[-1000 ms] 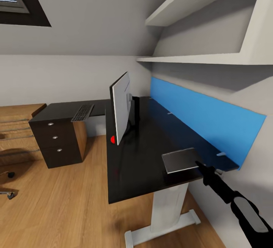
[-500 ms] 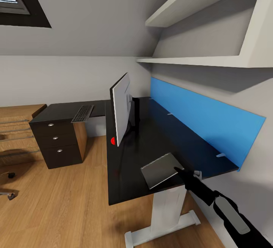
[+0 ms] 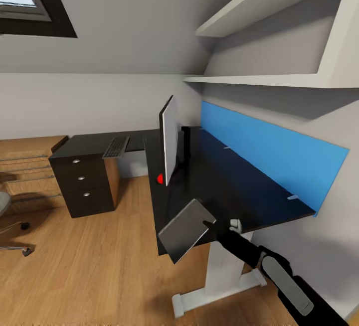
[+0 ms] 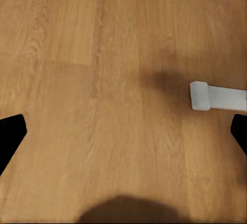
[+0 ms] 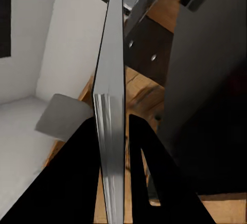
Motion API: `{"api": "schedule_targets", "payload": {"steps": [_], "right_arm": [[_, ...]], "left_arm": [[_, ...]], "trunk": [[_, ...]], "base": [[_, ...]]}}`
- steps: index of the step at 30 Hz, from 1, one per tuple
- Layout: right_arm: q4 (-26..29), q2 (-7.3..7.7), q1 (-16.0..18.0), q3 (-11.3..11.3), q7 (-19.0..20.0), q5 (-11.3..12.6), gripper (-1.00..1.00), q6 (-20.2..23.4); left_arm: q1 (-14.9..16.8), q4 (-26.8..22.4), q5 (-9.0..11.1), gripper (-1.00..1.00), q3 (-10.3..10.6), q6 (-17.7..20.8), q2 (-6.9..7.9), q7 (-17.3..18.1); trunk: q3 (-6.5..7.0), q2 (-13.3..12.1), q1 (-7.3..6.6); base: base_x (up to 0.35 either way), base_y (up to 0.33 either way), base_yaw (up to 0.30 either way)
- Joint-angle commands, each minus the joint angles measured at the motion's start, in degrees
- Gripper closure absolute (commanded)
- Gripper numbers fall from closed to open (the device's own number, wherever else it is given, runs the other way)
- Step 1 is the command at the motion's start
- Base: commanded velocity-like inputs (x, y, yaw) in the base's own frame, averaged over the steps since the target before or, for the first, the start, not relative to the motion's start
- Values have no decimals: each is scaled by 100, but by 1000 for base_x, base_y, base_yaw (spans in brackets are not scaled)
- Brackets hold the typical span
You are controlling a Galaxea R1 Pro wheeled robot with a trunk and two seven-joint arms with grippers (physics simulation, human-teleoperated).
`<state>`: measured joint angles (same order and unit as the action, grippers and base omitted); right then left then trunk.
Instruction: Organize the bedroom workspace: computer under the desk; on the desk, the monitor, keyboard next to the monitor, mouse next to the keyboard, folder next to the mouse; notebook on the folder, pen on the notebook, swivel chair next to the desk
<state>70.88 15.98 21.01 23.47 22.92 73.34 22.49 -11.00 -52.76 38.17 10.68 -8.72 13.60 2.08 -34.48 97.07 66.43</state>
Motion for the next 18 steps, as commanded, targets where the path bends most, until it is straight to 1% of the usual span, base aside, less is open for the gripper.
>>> {"api": "schedule_targets", "payload": {"steps": [1,2,4,5,7,8,9,10,12,13,15,16,17,18], "right_arm": [[49,2,2,65,-20,36,100,-21],[123,-9,-2,185,-99,-6,100,-111],[182,-18,-5,311,-195,-34,100,-208],[239,-27,-6,435,-299,-52,100,-312],[301,-32,-7,560,-405,-63,100,-429],[370,-36,-8,688,-518,-73,100,-558],[404,-37,-8,756,-579,-77,100,-628],[471,-39,-9,901,-720,-86,100,-774],[536,-40,-9,1059,-888,-108,100,-933],[600,-43,-9,1223,-1082,-154,100,-1100],[655,-48,-9,1388,-1295,-229,100,-1278],[693,-68,-9,1546,-1520,-343,100,-1462],[743,-263,-9,1933,-2167,-861,100,-1865],[741,-373,-9,2008,-2362,-1064,100,-1934]], "left_arm": [[1,9,60,-100,20,-24,5,13],[1,26,58,-100,24,-23,4,12],[1,39,55,-100,26,-20,2,12],[1,48,54,-100,28,-18,-1,12],[1,54,53,-100,29,-17,-8,12],[1,57,52,-100,29,-16,-16,12],[1,59,52,-100,29,-16,-20,12],[1,64,51,-100,30,-16,-24,12],[1,67,51,-100,30,-16,-27,12],[1,67,51,-100,30,-15,-29,12],[1,69,51,-100,30,-15,-30,12],[1,70,49,-100,30,-15,-31,12],[1,72,44,-100,30,-15,-49,12],[1,72,43,-100,30,-15,-67,10]], "trunk": [[-4,3,-2],[-4,3,-2],[-4,3,-2],[-4,3,-2],[-4,3,-2],[-4,3,-2],[-4,3,-2],[-4,3,-2],[-4,3,-2],[-4,3,-2],[-4,3,-2],[-4,3,-2],[-4,3,-2],[-4,3,-2]], "base": [[-213,262,0],[-189,278,0],[-154,289,0],[-90,305,0],[-65,313,0],[-22,320,0],[0,322,0],[38,325,0],[59,327,0],[85,328,0],[105,325,0],[137,319,0],[195,298,0],[204,293,0]]}}
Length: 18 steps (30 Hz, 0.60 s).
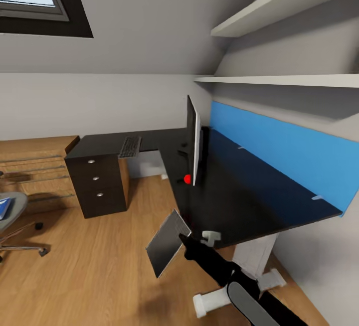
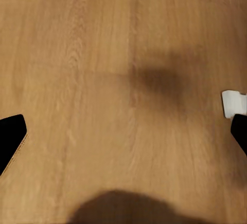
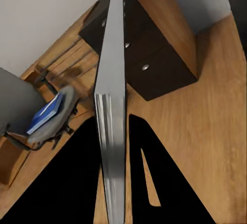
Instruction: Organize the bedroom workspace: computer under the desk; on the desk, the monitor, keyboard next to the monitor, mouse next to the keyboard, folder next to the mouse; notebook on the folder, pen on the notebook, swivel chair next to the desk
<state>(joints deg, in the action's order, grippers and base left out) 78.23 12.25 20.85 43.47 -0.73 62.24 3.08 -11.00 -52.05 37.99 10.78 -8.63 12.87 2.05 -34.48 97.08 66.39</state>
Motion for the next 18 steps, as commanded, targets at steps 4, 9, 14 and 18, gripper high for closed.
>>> {"api": "schedule_targets", "payload": {"steps": [4,9,14,18], "right_arm": [[-109,-446,6,115,-647,-617,100,-95],[-770,-1092,6,243,-1179,-1345,100,-328],[-1402,-1542,6,289,-1531,-2067,100,-790],[-2009,-1943,6,315,-2035,-2636,100,-985]], "left_arm": [[1,2,59,-100,20,-25,-40,13],[1,4,59,-100,20,-25,-61,12],[1,2,59,-100,20,-25,-64,14],[1,2,59,-100,20,-25,-65,14]], "trunk": [[-4,3,2],[-4,3,2],[-4,3,2],[-4,3,2]], "base": [[213,289,0],[229,274,0],[238,248,0],[108,96,0]]}}
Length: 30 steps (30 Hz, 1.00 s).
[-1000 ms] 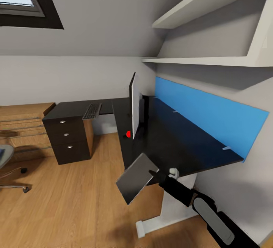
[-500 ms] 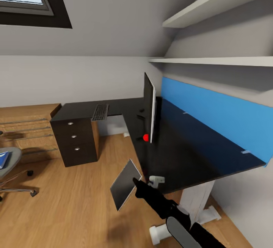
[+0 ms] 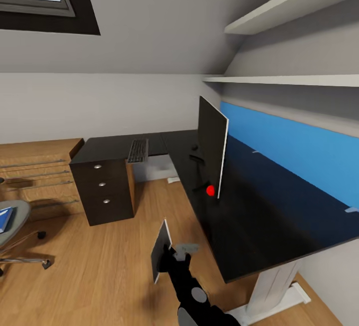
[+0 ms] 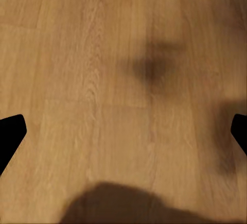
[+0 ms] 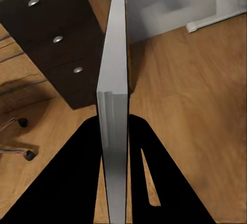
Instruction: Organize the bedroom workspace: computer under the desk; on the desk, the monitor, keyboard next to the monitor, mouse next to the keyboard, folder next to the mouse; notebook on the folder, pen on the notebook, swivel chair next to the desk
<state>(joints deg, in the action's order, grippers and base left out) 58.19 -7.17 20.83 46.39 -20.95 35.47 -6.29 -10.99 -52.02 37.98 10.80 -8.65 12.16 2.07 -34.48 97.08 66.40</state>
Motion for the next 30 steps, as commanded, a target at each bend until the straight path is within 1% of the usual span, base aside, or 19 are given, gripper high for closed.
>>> {"api": "schedule_targets", "payload": {"steps": [1,3,4,5,7,9,10,12,13,17,18,19,30], "right_arm": [[-97,-51,9,26,-79,-19,100,-58],[-282,-149,9,30,-183,-132,100,-75],[-462,-245,9,32,-249,-239,100,-87],[-550,-283,9,31,-274,-291,100,-92],[-886,-283,9,29,-319,-456,100,-252],[-981,-283,9,29,-325,-498,100,-392],[-1043,-283,9,30,-319,-523,100,-556],[-1082,-283,9,33,-306,-542,100,-719],[-1120,-283,9,57,-232,-561,100,-957],[-1145,-283,9,329,55,-566,100,-1105],[-1146,-283,9,363,84,-566,100,-1113],[-1156,-283,9,460,159,-567,100,-1135],[-1160,-283,9,518,204,-570,100,-1159]], "left_arm": [[0,-1,61,-100,18,-23,6,12],[0,-1,59,-100,18,-23,6,12],[0,-1,56,-100,18,-23,6,12],[0,-1,55,-100,18,-23,6,12],[0,-1,56,-100,18,-23,6,12],[0,-1,54,-100,18,-23,6,12],[0,-1,53,-100,18,-23,3,12],[0,-1,53,-100,18,-23,1,12],[0,-1,52,-100,18,-23,-1,12],[0,1,55,-100,18,-23,4,12],[0,0,56,-100,18,-23,5,12],[0,-1,59,-100,18,-23,6,12],[0,-1,57,-100,18,-23,6,20]], "trunk": [[-4,3,0],[-4,3,0],[-4,3,0],[-4,3,0],[-4,3,0],[-4,3,0],[-4,3,0],[-4,3,0],[-4,3,0],[-4,3,0],[-4,3,0],[-4,3,0],[-4,3,0]], "base": [[43,38,0],[31,27,0],[18,16,0],[14,12,0],[7,7,0],[4,4,0],[2,2,0],[2,2,0],[0,0,0],[0,0,0],[0,0,0],[0,0,0],[0,0,0]]}}
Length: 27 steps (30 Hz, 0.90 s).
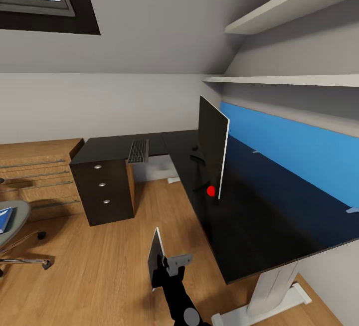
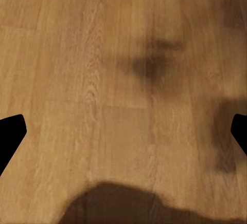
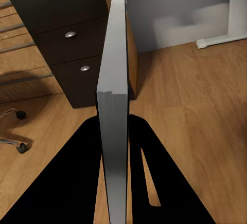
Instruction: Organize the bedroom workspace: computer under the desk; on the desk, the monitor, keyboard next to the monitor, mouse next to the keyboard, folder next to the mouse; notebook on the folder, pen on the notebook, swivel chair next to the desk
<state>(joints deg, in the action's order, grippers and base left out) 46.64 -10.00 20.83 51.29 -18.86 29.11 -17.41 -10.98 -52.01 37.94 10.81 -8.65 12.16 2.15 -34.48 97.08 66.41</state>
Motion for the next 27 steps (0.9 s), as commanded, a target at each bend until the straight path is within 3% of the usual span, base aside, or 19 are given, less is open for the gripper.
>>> {"api": "schedule_targets", "payload": {"steps": [1,6,7,14,27], "right_arm": [[-6,0,9,29,-4,65,100,-52],[-13,0,9,18,-4,63,100,-235],[-73,0,9,69,-4,71,100,-499],[-395,0,9,114,-1,57,100,-922],[-488,0,9,127,3,51,100,-1147]], "left_arm": [[-1,-2,61,-100,17,-23,6,12],[-1,-2,62,-100,17,-23,6,12],[-1,-2,61,-100,17,-23,6,5],[-1,-2,63,-100,12,-28,6,7],[-1,5,64,-100,0,-24,6,3]], "trunk": [[-4,3,0],[-4,3,0],[-4,3,0],[-4,3,0],[-4,3,0]], "base": [[0,0,0],[0,0,0],[0,0,184],[0,50,250],[0,276,272]]}}
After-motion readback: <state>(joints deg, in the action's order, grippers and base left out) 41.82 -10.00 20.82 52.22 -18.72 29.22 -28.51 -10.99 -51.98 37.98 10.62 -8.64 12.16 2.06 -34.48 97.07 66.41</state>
